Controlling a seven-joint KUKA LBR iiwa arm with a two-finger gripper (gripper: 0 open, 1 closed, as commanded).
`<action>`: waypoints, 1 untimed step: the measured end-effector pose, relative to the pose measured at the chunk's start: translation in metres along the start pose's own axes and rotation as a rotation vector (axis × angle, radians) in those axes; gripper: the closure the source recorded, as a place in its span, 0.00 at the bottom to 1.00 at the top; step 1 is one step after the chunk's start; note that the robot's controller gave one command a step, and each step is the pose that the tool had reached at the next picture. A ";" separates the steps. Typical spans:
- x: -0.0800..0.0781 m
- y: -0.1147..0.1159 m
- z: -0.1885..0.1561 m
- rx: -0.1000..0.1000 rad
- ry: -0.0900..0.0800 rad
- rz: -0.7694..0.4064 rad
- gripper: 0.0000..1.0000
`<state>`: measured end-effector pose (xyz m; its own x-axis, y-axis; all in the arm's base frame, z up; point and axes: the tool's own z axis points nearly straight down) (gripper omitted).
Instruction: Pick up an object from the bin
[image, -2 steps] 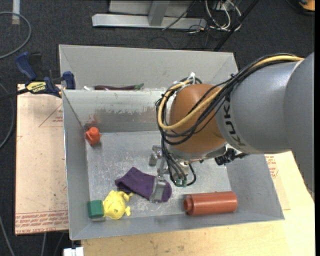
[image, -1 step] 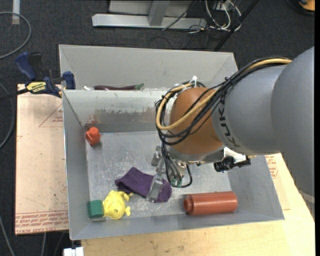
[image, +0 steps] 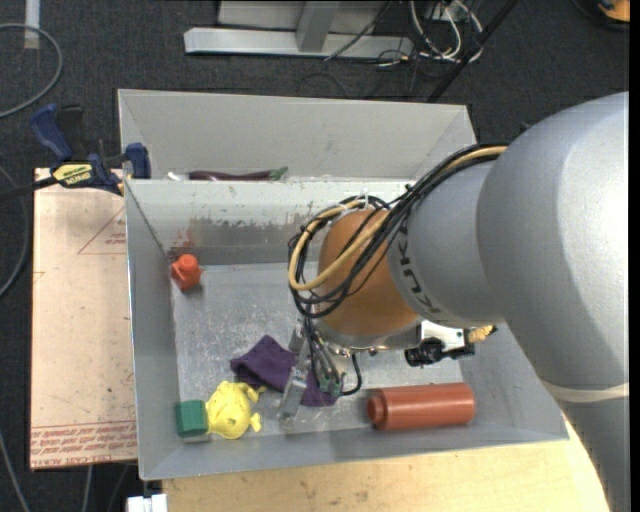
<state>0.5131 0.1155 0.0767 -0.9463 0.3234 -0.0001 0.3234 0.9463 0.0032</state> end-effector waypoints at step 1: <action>-0.002 0.002 0.020 -0.004 -0.002 -0.007 1.00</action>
Offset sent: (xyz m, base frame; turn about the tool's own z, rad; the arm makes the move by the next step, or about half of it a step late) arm 0.0000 0.0000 0.0000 0.0000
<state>0.5154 0.1171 0.0565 -0.9485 0.3167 -0.0020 0.3167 0.9485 0.0073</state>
